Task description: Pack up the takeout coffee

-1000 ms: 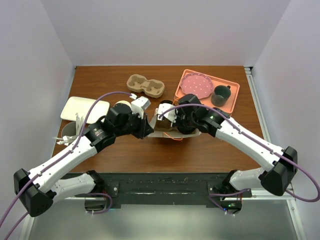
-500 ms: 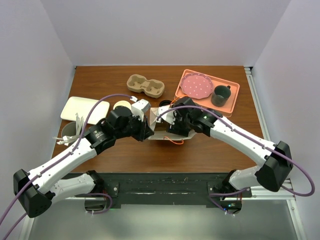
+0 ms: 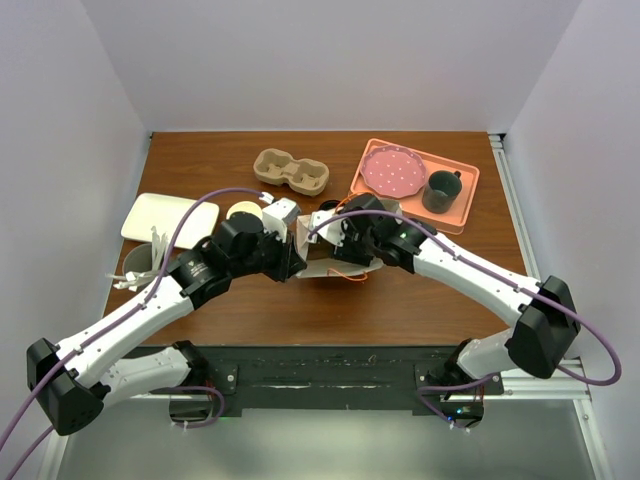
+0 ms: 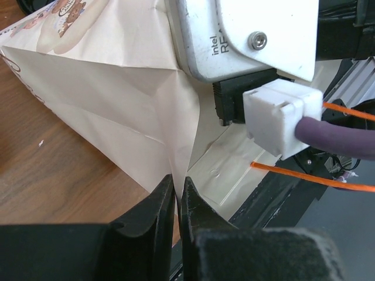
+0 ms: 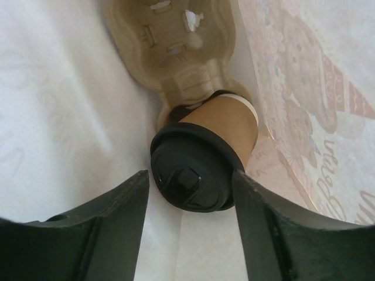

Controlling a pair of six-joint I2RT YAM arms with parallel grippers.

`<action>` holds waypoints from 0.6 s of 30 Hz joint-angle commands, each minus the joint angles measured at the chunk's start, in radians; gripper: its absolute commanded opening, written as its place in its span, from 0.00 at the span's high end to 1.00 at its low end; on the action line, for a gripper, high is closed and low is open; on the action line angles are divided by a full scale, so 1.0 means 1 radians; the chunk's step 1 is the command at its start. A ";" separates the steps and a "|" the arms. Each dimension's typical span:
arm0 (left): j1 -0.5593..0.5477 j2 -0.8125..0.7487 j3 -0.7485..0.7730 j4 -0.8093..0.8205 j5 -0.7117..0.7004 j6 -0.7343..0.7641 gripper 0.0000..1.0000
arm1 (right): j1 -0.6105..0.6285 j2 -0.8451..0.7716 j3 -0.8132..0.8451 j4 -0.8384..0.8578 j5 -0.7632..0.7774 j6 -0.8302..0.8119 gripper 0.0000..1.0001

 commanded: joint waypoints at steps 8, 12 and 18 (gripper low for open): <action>-0.010 -0.025 0.069 -0.019 -0.006 -0.004 0.82 | -0.005 0.025 -0.036 -0.034 0.026 -0.060 0.77; -0.008 -0.022 0.081 -0.027 -0.015 -0.010 0.73 | -0.005 0.013 -0.020 -0.063 0.000 -0.075 0.95; -0.008 -0.019 0.098 -0.061 -0.066 -0.019 0.57 | -0.005 -0.028 0.012 -0.088 -0.037 -0.083 1.00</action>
